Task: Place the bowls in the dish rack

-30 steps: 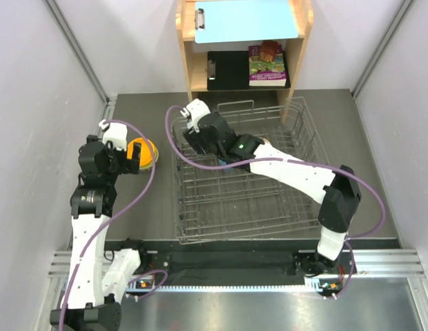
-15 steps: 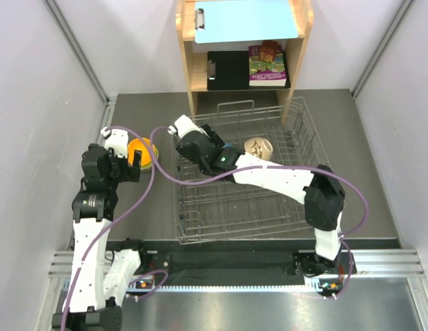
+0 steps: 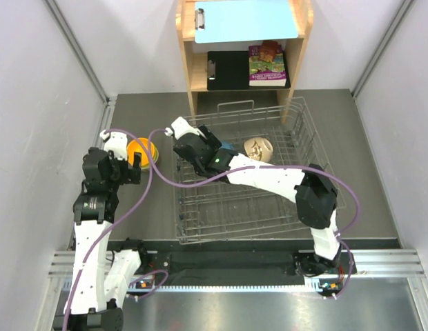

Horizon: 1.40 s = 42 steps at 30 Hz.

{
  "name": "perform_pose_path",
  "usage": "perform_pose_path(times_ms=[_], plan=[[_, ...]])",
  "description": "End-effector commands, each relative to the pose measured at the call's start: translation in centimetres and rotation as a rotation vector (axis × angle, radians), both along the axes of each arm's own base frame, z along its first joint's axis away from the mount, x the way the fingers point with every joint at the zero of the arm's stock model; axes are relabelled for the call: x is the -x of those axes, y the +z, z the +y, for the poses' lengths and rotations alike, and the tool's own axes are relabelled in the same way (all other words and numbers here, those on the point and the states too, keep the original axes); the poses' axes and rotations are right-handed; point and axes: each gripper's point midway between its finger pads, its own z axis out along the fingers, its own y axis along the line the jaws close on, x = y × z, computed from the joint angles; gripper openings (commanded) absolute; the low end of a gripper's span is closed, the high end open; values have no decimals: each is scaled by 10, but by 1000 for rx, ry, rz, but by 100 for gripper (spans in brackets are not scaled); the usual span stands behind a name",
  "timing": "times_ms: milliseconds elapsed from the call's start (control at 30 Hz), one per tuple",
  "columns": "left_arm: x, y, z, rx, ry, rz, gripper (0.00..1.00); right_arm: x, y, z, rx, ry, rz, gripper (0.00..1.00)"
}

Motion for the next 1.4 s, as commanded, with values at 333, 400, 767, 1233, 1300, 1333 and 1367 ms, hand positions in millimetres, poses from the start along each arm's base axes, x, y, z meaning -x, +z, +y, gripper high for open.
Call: perform_pose_path(times_ms=[333, 400, 767, 1233, 1300, 1333, 1367], plan=[[0, 11, 0, 9, 2, -54, 99, 1, 22, 26, -64, -11, -73, 0], [1, 12, 0, 8, 4, -57, 99, 3, 19, 29, -60, -8, -72, 0], [3, 12, -1, 15, 0, -56, 99, 6, 0, 38, -34, -7, -51, 0], [3, 11, -2, 18, -3, -56, 99, 7, -15, 45, -15, -7, -32, 19], [3, 11, -2, 17, -4, -54, 99, 7, -17, 47, -11, -5, -30, 24], [3, 10, -2, 17, -4, -54, 99, 8, -18, 47, -9, -1, -27, 30], [3, 10, -2, 17, -4, -54, 99, 9, -18, 49, -7, 4, -25, 34]])
